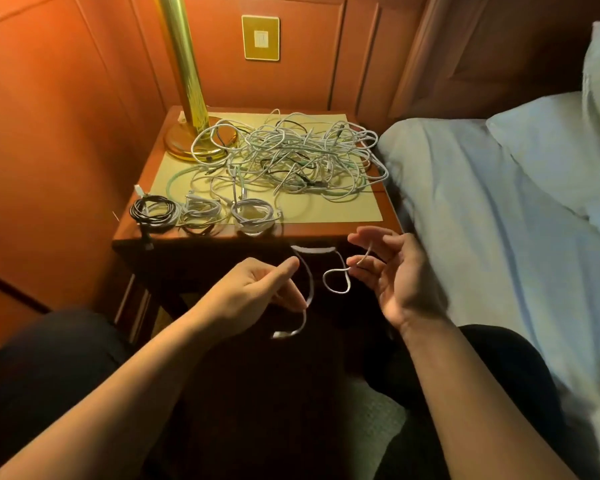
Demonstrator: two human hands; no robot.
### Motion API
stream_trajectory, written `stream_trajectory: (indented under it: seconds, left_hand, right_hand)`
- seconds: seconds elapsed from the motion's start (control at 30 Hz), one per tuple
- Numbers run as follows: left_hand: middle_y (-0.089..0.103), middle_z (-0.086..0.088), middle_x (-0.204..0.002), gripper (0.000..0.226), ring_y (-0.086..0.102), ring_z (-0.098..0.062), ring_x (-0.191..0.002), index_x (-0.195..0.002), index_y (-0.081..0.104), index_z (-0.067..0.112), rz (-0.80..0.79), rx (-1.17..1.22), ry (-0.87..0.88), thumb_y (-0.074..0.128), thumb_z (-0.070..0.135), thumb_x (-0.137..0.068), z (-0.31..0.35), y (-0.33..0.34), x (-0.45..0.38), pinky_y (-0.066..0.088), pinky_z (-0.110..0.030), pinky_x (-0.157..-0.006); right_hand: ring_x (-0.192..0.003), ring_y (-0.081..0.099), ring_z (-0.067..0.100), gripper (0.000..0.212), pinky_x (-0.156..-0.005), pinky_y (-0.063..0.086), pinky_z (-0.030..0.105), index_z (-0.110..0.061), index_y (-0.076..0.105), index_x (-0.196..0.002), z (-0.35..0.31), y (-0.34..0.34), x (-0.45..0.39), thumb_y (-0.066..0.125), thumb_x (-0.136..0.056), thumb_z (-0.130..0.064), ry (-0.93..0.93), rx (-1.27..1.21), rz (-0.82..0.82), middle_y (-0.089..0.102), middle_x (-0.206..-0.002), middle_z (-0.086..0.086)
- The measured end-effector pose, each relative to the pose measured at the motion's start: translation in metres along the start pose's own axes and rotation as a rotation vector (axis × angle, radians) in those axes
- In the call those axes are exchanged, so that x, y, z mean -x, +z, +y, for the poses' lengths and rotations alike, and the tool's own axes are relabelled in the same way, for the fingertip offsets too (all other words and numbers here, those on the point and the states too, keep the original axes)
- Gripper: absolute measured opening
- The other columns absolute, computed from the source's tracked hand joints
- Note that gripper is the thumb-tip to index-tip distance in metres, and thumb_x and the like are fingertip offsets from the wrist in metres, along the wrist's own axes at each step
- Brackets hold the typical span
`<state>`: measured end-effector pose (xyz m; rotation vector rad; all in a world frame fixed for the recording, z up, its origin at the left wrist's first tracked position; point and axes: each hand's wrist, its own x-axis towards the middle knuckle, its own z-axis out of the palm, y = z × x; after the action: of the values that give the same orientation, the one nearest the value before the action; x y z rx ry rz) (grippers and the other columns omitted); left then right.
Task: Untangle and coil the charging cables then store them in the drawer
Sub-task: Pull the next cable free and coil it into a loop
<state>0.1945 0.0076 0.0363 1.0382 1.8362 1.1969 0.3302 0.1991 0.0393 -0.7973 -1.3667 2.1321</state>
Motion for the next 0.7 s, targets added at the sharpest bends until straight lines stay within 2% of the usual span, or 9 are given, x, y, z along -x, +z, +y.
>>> stream_trajectory:
  seconds: [0.07, 0.13, 0.2, 0.27, 0.33, 0.37, 0.5, 0.6, 0.7]
  left_hand:
    - [0.072, -0.004, -0.062, 0.052, 0.065, -0.009, -0.053, -0.079, 0.081, 0.019, 0.102, -0.126, -0.073, 0.049, 0.054, -0.102, -0.003, 0.005, 0.012, 0.049, -0.023, -0.058]
    - [0.066, 0.001, -0.056, 0.037, 0.057, -0.009, -0.047, -0.082, 0.079, 0.026, 0.192, -0.351, 0.018, 0.060, 0.053, -0.098, -0.010, 0.007, 0.023, 0.044, -0.029, -0.047]
    - [0.066, 0.007, -0.065, 0.018, 0.058, -0.010, -0.055, -0.093, 0.078, 0.031, 0.324, -0.380, 0.119, 0.068, 0.045, -0.095, -0.020, 0.007, 0.029, 0.047, -0.032, -0.049]
    - [0.068, 0.013, -0.091, 0.021, 0.063, -0.006, -0.072, -0.118, 0.072, 0.032, 0.397, -0.310, 0.130, 0.066, 0.037, -0.097, -0.028, 0.004, 0.030, 0.050, -0.021, -0.058]
    - [0.063, 0.016, -0.119, 0.035, 0.063, -0.002, -0.097, -0.135, 0.060, 0.032, 0.328, -0.227, 0.084, 0.058, 0.040, -0.101, -0.035, 0.004, 0.030, 0.051, -0.019, -0.077]
    - [0.063, 0.015, -0.124, 0.038, 0.062, -0.004, -0.105, -0.135, 0.059, 0.032, 0.261, -0.142, 0.042, 0.054, 0.044, -0.100, -0.037, 0.005, 0.030, 0.052, -0.024, -0.084]
    - [0.071, -0.002, -0.107, 0.040, 0.067, -0.024, -0.098, -0.113, 0.066, 0.013, 0.053, 0.279, -0.140, 0.047, 0.045, -0.097, -0.048, 0.012, 0.028, 0.054, -0.046, -0.088]
    - [0.065, -0.009, -0.088, 0.039, 0.058, -0.027, -0.084, -0.097, 0.064, 0.005, -0.065, 0.338, -0.163, 0.049, 0.041, -0.100, -0.054, 0.013, 0.029, 0.046, -0.045, -0.080]
    - [0.067, -0.007, -0.084, 0.031, 0.060, -0.025, -0.085, -0.096, 0.064, 0.007, -0.108, 0.350, -0.193, 0.049, 0.031, -0.107, -0.058, 0.001, 0.024, 0.046, -0.041, -0.083]
  right_hand:
    - [-0.068, 0.065, 0.018, 0.036, -0.078, 0.053, 0.038, -0.010, 0.074, -0.098, 0.009, 0.004, 0.009, 0.039, -0.106, -0.012, -0.034, 0.071, -0.034, 0.073, -0.086, 0.007]
    - [-0.064, 0.056, 0.016, 0.026, -0.074, 0.048, 0.037, -0.009, 0.068, -0.107, 0.016, 0.010, 0.016, 0.042, -0.106, -0.007, -0.067, 0.192, -0.101, 0.064, -0.077, 0.004]
    - [-0.065, 0.050, 0.014, 0.020, -0.065, 0.044, 0.032, -0.014, 0.058, -0.120, 0.018, 0.017, 0.020, 0.046, -0.106, -0.006, -0.037, 0.261, -0.222, 0.059, -0.076, 0.002]
    - [-0.064, 0.050, 0.010, 0.026, -0.060, 0.042, 0.025, -0.017, 0.050, -0.128, 0.018, 0.022, 0.021, 0.049, -0.105, -0.005, 0.029, 0.352, -0.356, 0.057, -0.078, 0.003]
    - [-0.061, 0.053, 0.002, 0.029, -0.058, 0.042, 0.019, -0.020, 0.047, -0.129, 0.019, 0.028, 0.020, 0.049, -0.103, -0.005, 0.070, 0.512, -0.441, 0.056, -0.077, 0.002]
    - [-0.059, 0.053, 0.000, 0.029, -0.056, 0.041, 0.017, -0.021, 0.047, -0.126, 0.021, 0.032, 0.019, 0.049, -0.103, -0.005, 0.082, 0.580, -0.461, 0.055, -0.074, -0.001]
    - [-0.056, 0.051, 0.008, 0.021, -0.055, 0.041, 0.023, -0.024, 0.045, -0.118, 0.037, 0.047, 0.014, 0.047, -0.099, -0.014, 0.054, 0.689, -0.512, 0.055, -0.065, -0.004]
    - [-0.067, 0.052, 0.020, 0.022, -0.066, 0.044, 0.042, -0.032, 0.043, -0.108, 0.050, 0.051, 0.006, 0.043, -0.086, -0.029, 0.008, 0.805, -0.523, 0.057, -0.072, 0.004]
    - [-0.070, 0.061, 0.020, 0.023, -0.073, 0.053, 0.045, -0.033, 0.043, -0.111, 0.059, 0.049, -0.002, 0.056, -0.093, -0.026, -0.007, 0.759, -0.585, 0.064, -0.077, 0.002]
